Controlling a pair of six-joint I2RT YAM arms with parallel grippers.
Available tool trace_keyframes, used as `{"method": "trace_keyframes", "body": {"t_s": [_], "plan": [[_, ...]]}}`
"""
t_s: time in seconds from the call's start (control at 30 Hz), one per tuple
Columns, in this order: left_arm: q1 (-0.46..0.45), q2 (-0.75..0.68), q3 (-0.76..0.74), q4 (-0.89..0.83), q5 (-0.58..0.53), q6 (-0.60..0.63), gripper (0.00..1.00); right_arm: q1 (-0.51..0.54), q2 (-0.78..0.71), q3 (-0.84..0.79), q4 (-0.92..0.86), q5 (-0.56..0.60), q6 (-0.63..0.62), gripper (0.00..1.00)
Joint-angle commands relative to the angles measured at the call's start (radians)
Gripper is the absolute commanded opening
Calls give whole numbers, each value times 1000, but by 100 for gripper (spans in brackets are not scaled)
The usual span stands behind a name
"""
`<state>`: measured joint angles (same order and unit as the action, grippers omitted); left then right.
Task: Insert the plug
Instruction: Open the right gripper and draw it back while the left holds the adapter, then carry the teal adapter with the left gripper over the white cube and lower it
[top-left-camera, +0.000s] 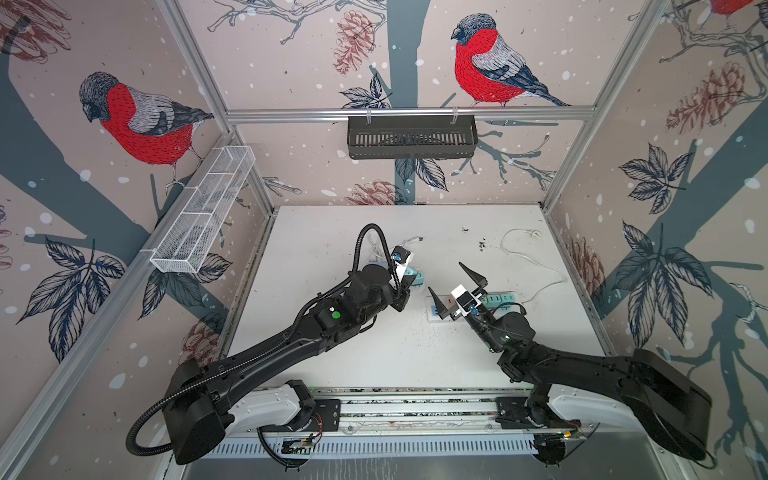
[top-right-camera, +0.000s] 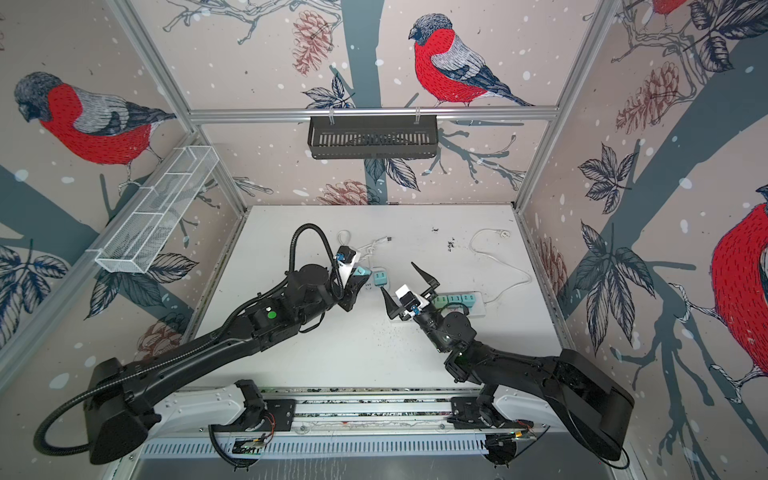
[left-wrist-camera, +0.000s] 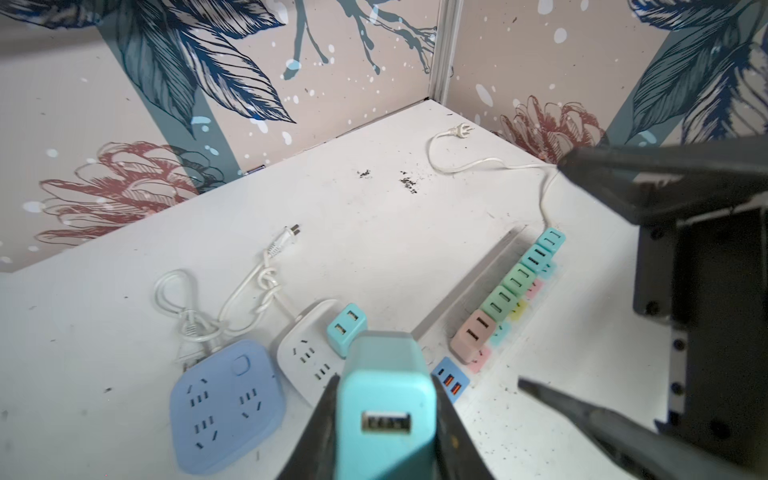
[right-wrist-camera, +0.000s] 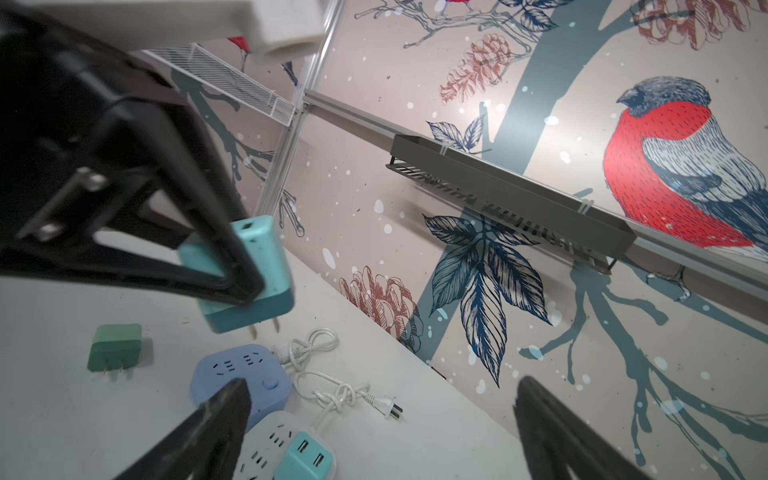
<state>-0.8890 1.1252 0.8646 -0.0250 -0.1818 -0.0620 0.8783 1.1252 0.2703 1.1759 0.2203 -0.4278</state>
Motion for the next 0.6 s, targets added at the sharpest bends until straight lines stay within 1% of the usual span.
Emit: {"method": "trace_keyframes", "body": {"t_s": [0.0,0.03,0.07,0.13,0.17,0.2,0.23,0.3,0.33,0.4,0.47,0.57], "plan": [[2,-32,1,58,-159,83,0,-31,-10,40,-133,96,105,100],[2,-38,-1,69,-187,88,0,-45,-10,41,-141,102,125,100],[4,-43,-13,98,-163,114,0,-60,-13,41,-145,107,146,100],[4,-45,-32,136,-35,209,0,-88,-15,41,-146,113,193,100],[4,-44,-30,149,11,244,0,-102,-16,44,-149,110,221,100],[4,-40,-22,153,34,287,0,-115,-20,51,-161,110,254,100],[5,-32,-9,154,37,322,0,-124,-20,60,-177,115,283,100],[12,-5,27,154,-6,369,0,-147,-22,81,-223,116,345,100],[28,15,52,127,3,389,0,-155,-23,90,-243,116,364,100],[76,69,153,9,98,425,0,-171,-25,105,-278,117,391,100],[102,112,237,-81,111,463,0,-182,-26,113,-294,122,412,100],[124,137,266,-108,116,583,0,-193,-34,111,-300,120,435,100]]}}
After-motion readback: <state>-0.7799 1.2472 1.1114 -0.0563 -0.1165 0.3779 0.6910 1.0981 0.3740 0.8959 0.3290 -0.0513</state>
